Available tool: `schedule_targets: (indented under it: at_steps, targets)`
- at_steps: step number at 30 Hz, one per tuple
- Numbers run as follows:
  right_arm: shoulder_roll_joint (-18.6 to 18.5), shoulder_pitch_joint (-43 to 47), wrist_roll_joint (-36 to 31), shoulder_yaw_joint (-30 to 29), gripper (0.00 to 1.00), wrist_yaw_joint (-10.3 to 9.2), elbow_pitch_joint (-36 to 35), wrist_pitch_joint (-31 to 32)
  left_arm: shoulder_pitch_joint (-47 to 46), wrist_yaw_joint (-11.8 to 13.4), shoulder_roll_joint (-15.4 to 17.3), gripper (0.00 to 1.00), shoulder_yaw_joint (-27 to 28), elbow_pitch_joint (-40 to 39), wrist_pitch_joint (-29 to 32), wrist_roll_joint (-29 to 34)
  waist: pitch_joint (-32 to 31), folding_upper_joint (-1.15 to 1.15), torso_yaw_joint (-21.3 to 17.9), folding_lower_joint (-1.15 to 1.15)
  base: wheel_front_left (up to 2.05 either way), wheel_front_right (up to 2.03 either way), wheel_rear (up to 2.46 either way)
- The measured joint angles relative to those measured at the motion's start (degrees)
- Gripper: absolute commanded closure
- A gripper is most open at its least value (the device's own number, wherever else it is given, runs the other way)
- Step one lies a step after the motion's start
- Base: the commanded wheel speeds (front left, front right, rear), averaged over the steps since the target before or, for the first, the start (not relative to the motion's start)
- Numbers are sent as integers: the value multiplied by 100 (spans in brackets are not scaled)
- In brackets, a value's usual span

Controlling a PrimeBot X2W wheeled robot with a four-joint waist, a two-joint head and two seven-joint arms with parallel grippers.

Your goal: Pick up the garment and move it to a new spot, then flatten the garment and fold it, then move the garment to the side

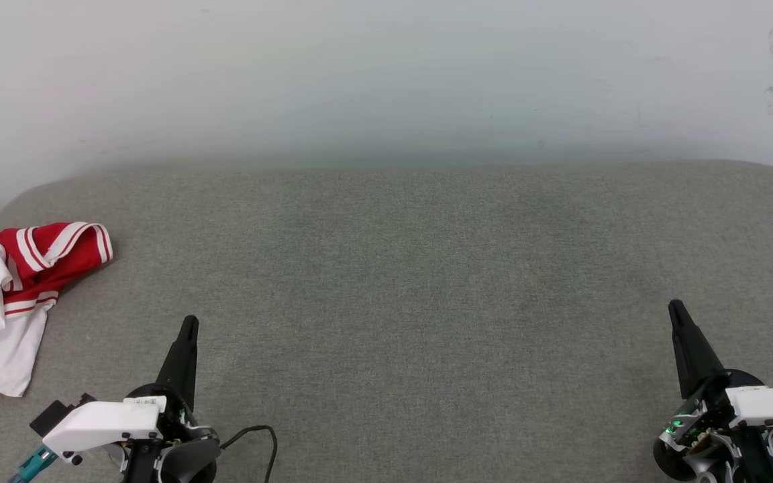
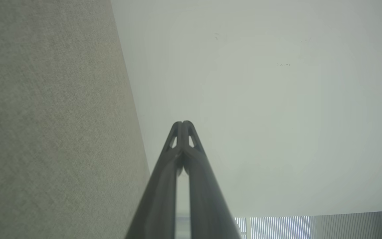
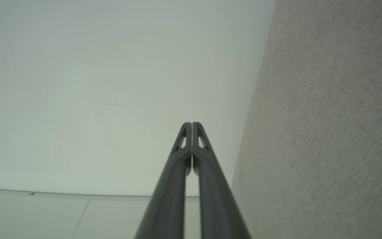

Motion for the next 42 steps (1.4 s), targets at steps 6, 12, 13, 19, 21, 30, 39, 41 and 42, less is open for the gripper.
schedule_targets:
  at_steps: [6, 12, 13, 19, 21, 30, 39, 41, 42]
  targets:
    - [0, 0, 0, 0, 100, 0, 0, -1, 0, 0, 0, 100, 0, 0, 0, 0, 0, 0, 0, 0, 0, 0, 0]
    - [0, 0, 0, 0, 100, 0, 0, 0, 0, 0, 0, 100, 0, 0, 0, 0, 0, 0, 0, 0, 0, 0, 0]
    - [0, 0, 0, 0, 100, 0, 0, 0, 0, 0, 0, 100, 0, 0, 0, 0, 0, 0, 0, 0, 0, 0, 0]
    - [0, 0, 0, 0, 100, 0, 0, 0, 0, 0, 0, 100, 0, 0, 0, 0, 0, 0, 0, 0, 0, 0, 0]
    - [0, 0, 0, 0, 100, 0, 0, 0, 0, 0, 0, 100, 0, 0, 0, 0, 0, 0, 0, 0, 0, 0, 0]
    - [10, 190, -7, 18, 0, -2, 143, -45, 163, 7, -15, 0, -76, 163, -31, 0, 2, 0, 0, 0, 0, 0, 0]
    - [14, 186, -104, 163, 0, -2, -89, -288, 114, 8, -15, 0, -405, 7, -308, 100, 7, 0, 5, 0, 0, 0, 0]
    - [14, 186, -114, 190, 0, -2, -134, -350, 102, 8, -14, 0, -470, -35, -357, 171, 7, 0, 9, 0, 0, 0, 0]
    - [13, 187, -138, 205, 0, -2, -162, -375, 99, 8, -16, 0, -500, -59, -382, 219, 7, 0, 11, 0, 0, 0, 0]
